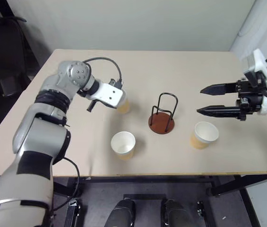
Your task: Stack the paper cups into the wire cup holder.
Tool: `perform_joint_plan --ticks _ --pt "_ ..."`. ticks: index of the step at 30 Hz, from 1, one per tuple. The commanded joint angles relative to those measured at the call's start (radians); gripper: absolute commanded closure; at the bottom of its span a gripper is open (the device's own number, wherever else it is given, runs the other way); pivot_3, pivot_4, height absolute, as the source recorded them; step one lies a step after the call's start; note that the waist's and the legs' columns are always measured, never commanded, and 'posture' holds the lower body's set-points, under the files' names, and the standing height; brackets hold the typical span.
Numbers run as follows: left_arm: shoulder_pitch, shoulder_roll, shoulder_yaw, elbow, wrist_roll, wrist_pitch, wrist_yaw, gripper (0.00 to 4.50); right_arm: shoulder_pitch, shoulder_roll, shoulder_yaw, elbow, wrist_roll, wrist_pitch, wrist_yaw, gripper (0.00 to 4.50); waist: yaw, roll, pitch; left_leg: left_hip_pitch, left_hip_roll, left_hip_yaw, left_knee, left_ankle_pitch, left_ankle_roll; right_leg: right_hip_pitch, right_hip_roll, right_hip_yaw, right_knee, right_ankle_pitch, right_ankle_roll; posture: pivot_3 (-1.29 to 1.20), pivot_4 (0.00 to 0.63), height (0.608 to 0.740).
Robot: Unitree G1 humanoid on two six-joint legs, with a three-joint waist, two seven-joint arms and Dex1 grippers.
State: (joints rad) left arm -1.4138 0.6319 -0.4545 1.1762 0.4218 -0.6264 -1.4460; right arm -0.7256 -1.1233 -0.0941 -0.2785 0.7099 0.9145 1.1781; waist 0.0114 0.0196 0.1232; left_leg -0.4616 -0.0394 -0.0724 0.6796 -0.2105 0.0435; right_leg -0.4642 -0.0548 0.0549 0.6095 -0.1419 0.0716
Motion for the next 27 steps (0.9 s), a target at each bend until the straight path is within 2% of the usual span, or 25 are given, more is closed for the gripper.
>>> perform_joint_plan --ticks 1,7,12,18,22,27 --pt "-0.082 0.017 0.037 0.014 -0.044 0.037 -0.116 4.45 0.001 -0.028 -0.003 0.009 -0.018 -0.029 0.031 0.97 0.001 0.0 0.0 0.0 0.0 0.0 -0.001 0.0 0.0 0.0 0.001 -0.001 0.0 0.0 0.0 0.0 0.15 0.74" --pt "-0.202 -0.009 -0.005 0.072 -0.137 0.111 -0.168 4.45 0.001 -0.061 0.02 0.064 -0.061 -0.071 0.089 0.97 0.002 0.0 0.0 -0.004 0.001 0.0 0.0 -0.001 0.001 -0.003 -0.001 0.0 0.0 -0.001 -0.001 0.0 0.15 0.74" --pt "-0.311 -0.074 -0.031 0.103 -0.187 0.16 -0.168 4.45 -0.014 -0.068 0.033 0.108 -0.098 -0.103 0.114 0.97 0.008 -0.001 0.0 -0.009 0.0 0.0 0.002 -0.002 0.002 -0.006 -0.002 -0.001 -0.001 0.0 0.001 0.0 0.15 0.74" --pt "-0.365 -0.161 -0.075 0.106 -0.297 0.208 -0.168 4.45 -0.017 -0.073 0.029 0.115 -0.112 -0.104 0.128 0.97 0.009 0.0 0.001 -0.009 0.0 0.003 0.002 -0.004 0.004 -0.006 -0.002 0.0 -0.002 0.0 0.004 0.0 0.15 0.74" --pt "-0.357 -0.197 -0.178 0.055 -0.423 0.241 -0.168 4.45 -0.012 -0.084 0.022 0.112 -0.114 -0.098 0.132 0.97 0.01 0.0 0.001 -0.009 0.002 0.003 0.003 -0.005 0.005 -0.006 -0.004 0.001 -0.002 0.004 0.012 0.0 0.15 0.74" --pt "-0.347 -0.18 -0.352 -0.066 -0.624 0.301 -0.168 4.45 -0.002 -0.093 0.012 0.105 -0.11 -0.092 0.13 0.97 0.011 0.0 0.001 -0.009 0.001 0.004 0.004 -0.006 0.006 -0.005 -0.003 0.001 -0.002 0.005 0.013 0.0 0.15 0.74"
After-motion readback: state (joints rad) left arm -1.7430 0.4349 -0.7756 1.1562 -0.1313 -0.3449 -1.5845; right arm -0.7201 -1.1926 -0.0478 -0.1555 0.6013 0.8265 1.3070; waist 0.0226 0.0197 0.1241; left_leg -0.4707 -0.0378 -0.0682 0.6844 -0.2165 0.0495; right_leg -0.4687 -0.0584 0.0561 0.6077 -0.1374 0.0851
